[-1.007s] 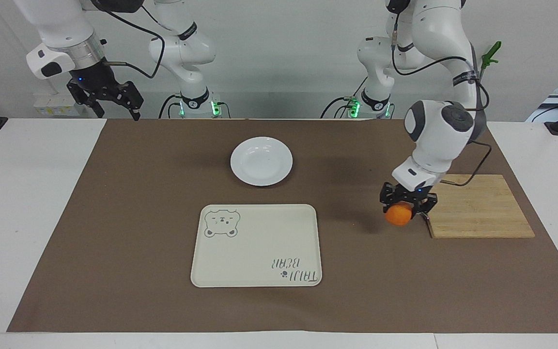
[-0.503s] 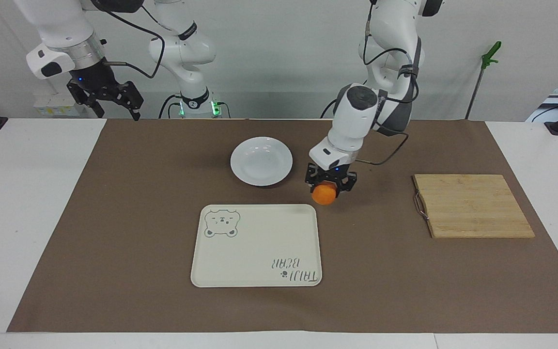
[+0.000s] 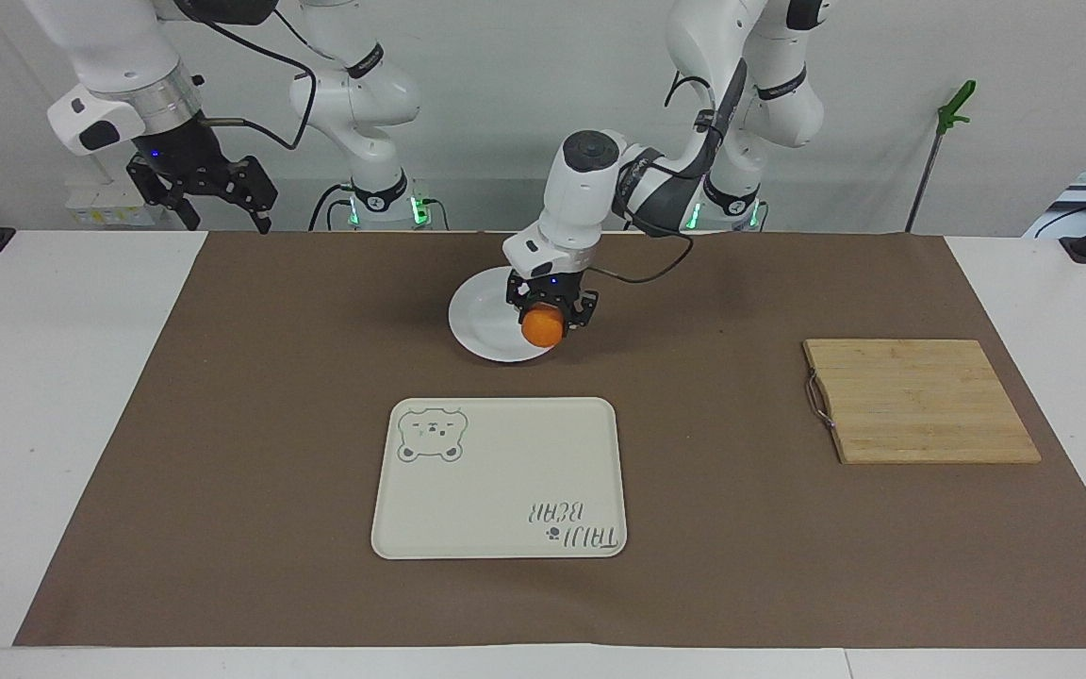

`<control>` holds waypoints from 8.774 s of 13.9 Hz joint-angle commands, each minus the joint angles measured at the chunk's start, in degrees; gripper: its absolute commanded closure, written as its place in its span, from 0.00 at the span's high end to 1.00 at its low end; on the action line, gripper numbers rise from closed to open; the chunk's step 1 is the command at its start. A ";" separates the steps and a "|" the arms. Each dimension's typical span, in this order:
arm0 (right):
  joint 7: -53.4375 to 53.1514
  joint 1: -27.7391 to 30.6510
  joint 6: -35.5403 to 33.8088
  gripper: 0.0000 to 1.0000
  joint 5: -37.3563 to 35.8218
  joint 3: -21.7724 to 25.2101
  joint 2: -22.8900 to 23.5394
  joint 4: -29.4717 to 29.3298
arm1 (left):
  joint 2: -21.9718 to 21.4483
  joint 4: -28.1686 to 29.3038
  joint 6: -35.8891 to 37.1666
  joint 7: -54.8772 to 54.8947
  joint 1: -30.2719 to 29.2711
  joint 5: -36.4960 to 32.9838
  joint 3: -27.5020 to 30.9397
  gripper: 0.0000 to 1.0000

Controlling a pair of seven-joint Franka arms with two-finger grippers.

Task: Place orange and plate with both arms
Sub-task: 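Carry the orange with the left gripper and drop it onto the plate, then withdraw the left gripper while the right gripper reaches toward the plate, then grip the plate rim nearest the right gripper, then slide the plate with the right gripper onto the cream tray, then adjust the plate on the tray with the right gripper and release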

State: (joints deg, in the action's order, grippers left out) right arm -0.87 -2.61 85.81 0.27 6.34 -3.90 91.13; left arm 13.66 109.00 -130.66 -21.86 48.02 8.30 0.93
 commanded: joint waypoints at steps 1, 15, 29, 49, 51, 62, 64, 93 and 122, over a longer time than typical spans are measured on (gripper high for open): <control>1.58 0.50 0.32 1.00 -0.18 -0.19 -1.19 1.24 | -1.35 2.44 -0.38 0.15 1.64 0.84 0.48 0.00; 2.89 0.50 0.67 1.00 -0.18 -0.19 -2.69 3.53 | 1.29 2.97 -2.85 -3.37 5.51 0.84 0.65 1.00; 2.89 0.41 0.93 1.00 6.82 -0.19 -2.95 6.59 | -13.30 0.42 12.70 20.07 -16.17 -0.04 1.44 1.00; 20.02 -5.39 30.71 1.00 37.59 -0.98 4.25 36.56 | -12.17 -25.67 46.45 33.72 -38.00 -8.12 2.85 1.00; 23.18 -6.70 32.66 1.00 42.07 -0.98 5.22 39.29 | -10.24 -28.75 49.44 33.64 -40.54 -6.11 2.67 1.00; 28.11 -13.13 38.29 1.00 54.48 -0.98 7.51 45.54 | -11.55 -24.72 45.85 33.28 -40.73 -6.36 2.32 1.00; 28.65 -12.95 38.03 1.00 54.48 -0.98 7.16 46.50 | -11.55 -24.89 45.85 33.37 -40.73 -6.36 2.32 1.00; 37.08 -6.10 25.38 0.00 56.07 -0.72 11.11 35.27 | -12.07 -25.07 45.93 33.20 -40.55 -6.36 2.14 1.00; 33.65 -6.01 35.39 0.00 66.26 -2.65 40.11 -1.57 | -12.07 -24.98 45.76 33.11 -40.64 -6.36 2.23 1.00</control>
State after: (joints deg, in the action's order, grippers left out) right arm 33.06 -9.13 120.82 67.47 4.19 35.54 91.23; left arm 2.39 83.17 -83.96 11.14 7.97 1.48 3.51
